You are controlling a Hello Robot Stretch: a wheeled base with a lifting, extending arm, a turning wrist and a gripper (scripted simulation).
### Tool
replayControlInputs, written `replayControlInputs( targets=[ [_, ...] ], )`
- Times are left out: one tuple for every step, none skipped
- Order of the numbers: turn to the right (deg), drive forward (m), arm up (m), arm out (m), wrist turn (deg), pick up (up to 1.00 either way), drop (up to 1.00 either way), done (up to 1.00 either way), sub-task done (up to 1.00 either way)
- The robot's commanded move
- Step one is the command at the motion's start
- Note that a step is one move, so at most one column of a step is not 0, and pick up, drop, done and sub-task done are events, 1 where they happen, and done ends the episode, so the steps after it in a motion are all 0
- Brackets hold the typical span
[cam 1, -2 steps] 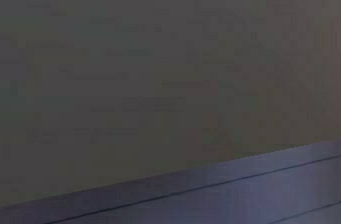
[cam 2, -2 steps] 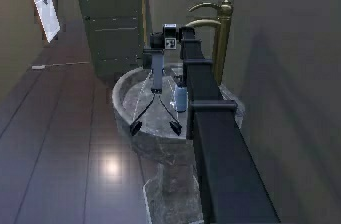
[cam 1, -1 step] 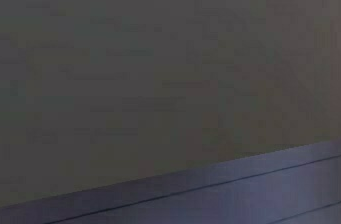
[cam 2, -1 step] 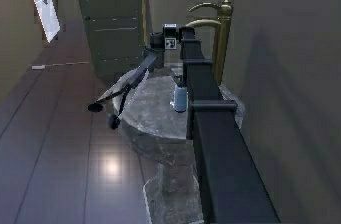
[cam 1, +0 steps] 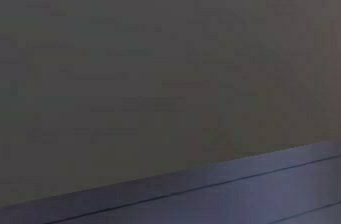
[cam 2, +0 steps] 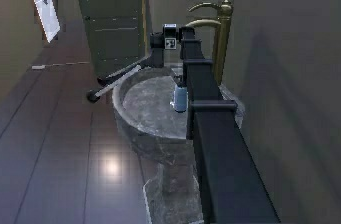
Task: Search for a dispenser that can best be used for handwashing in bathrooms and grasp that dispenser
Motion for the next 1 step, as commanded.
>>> replayControlInputs(
  targets=[
    [0.0,0.00,0.00,0.00,45.0,0.00,0.00,0.00,0.00]
  ],
)
